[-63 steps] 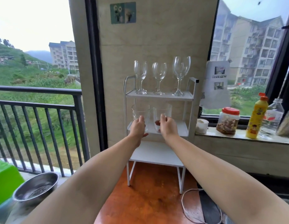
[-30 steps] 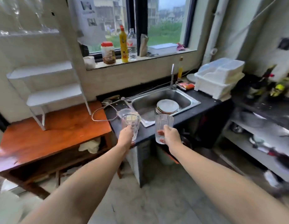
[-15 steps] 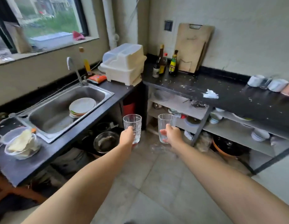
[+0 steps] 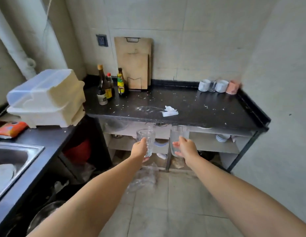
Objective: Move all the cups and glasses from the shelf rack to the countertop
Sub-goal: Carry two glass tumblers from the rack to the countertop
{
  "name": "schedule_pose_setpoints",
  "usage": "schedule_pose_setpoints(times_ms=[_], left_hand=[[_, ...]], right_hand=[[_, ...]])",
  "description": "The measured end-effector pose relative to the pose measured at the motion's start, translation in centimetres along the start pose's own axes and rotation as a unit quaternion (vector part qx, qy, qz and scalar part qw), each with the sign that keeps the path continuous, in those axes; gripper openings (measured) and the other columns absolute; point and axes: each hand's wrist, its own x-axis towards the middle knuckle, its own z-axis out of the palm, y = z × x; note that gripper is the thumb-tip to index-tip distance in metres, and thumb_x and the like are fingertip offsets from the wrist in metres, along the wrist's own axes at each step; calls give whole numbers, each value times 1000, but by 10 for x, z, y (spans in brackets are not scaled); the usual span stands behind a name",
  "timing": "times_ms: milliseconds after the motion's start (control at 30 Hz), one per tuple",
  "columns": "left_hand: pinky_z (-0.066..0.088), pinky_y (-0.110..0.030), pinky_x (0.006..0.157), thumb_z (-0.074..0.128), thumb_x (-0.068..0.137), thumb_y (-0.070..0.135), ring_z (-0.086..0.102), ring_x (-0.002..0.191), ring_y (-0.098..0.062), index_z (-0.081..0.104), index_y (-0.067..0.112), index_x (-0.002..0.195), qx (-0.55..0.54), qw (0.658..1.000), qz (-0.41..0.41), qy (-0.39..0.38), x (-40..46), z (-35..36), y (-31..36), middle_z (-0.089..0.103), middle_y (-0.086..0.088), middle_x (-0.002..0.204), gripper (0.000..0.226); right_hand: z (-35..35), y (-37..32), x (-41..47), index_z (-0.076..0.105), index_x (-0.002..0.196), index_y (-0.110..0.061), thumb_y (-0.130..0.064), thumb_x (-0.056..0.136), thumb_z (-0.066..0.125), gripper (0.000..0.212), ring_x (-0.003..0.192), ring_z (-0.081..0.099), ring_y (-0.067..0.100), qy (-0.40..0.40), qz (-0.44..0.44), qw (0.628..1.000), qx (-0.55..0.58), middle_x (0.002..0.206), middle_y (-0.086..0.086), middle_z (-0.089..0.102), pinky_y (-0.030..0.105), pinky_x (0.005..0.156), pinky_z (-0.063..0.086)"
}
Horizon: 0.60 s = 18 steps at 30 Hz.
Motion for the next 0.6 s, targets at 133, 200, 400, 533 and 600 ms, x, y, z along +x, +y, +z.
schedule_pose_setpoints(times_ms=[133,200,400,533,600], left_hand=[[47,-34,76,38,98,32,43,69,-14,48,10,97,30,999,2,-37,36,47,29,43,-3,74,24],[46,-34,77,36,99,31,45,73,-16,50,10,97,50,997,10,-54,53,74,41,45,-4,76,25],[47,-29,69,37,99,25,45,62,-15,48,10,97,67,993,13,-99,105,179,68,45,-3,69,19],[45,-30,68,38,99,24,44,60,-16,50,8,85,65,990,7,-128,143,262,89,43,-4,65,24],[46,-31,69,39,99,24,45,60,-16,49,12,74,62,989,-2,-135,163,307,101,44,-4,65,30]], right_hand=[[-25,-14,41,59,109,-2,-26,101,35,35,91,59,21,42,16,998,36,99,6,64,41,95,53],[-40,-21,62,58,103,-5,-26,101,34,31,93,60,23,58,18,997,51,100,8,65,44,96,53],[-103,-36,140,61,102,-4,-27,101,35,35,98,63,23,96,23,994,38,105,9,67,39,90,55],[-154,-54,203,62,100,-9,-31,102,32,38,105,62,22,100,16,995,-13,116,8,69,42,101,50],[-185,-67,238,64,100,-10,-32,103,29,41,101,60,19,102,16,994,-28,120,8,68,40,103,46]])
